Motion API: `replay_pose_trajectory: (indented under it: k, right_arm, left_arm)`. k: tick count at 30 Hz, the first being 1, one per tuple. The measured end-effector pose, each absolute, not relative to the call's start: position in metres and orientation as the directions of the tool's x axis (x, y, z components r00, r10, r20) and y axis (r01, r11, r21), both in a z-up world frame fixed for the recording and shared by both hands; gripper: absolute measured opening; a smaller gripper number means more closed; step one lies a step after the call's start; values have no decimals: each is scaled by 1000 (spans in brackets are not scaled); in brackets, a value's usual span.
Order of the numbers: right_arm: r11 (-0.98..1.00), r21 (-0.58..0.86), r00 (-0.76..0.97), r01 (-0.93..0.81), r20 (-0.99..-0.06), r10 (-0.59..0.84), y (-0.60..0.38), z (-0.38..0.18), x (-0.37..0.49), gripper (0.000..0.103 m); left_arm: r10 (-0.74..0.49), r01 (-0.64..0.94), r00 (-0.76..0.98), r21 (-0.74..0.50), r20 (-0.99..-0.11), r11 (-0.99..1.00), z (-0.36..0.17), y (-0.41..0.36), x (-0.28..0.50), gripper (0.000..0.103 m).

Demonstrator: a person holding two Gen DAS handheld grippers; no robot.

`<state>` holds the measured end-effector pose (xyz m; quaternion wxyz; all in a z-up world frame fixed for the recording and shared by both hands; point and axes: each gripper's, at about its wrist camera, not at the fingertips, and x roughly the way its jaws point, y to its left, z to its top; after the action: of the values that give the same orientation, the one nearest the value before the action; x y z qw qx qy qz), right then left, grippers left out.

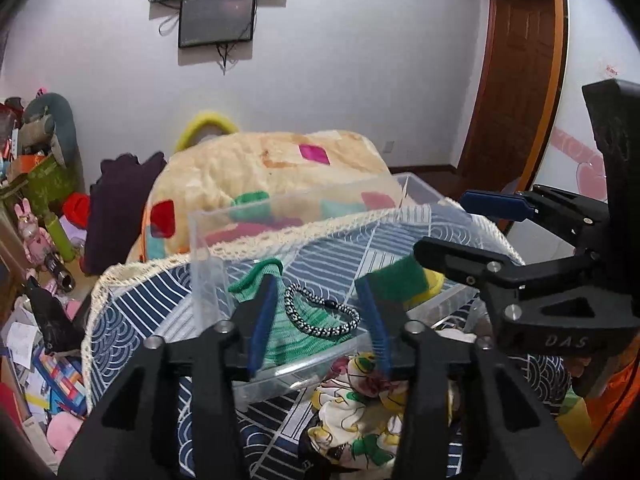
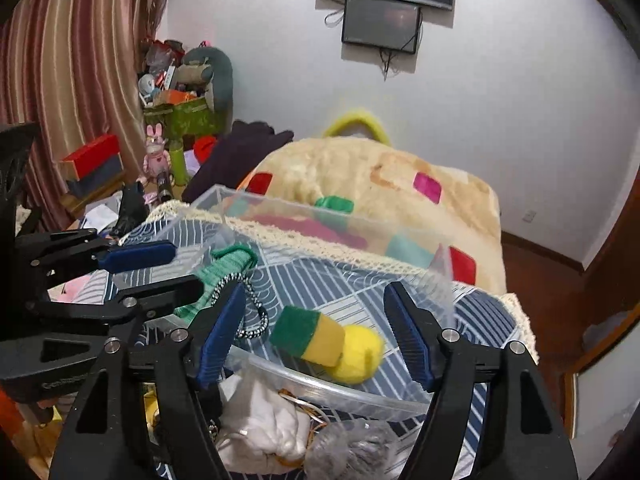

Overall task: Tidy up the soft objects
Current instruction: 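Lower the bracelet into the clear box and open the left tool while the right tool drops the sponge in, then grasp the floral scrunchie with the left tool while the right tool grasps the bagged steel wool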

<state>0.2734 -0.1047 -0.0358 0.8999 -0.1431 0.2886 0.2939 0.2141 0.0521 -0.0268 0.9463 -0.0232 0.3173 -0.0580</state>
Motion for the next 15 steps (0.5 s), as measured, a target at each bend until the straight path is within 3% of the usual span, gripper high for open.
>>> replay_pose_trajectory:
  k: [3,9,12,15]
  right_arm:
    - [796,-85,683,-600,-572,454,-111,-27,268,72]
    - [813,-92,728,-575,-510,458,-125,-17,254,81]
    - [820,-96,743,-564,-491,454,-132,-16,245,81]
    - [827,-102,757,-552,-478,446,-138,-18,236,81]
  left_arm:
    - [-116,87,813,-78,-571,993,-18,54,205,70]
    - [-60,42,853,-47,-519,998,-7,56,178,91]
    - [-33,28,867,-18,-497,999,-7,53,165,99]
    - [-22,23,872,-3,-488,1000,-10,49,153,99]
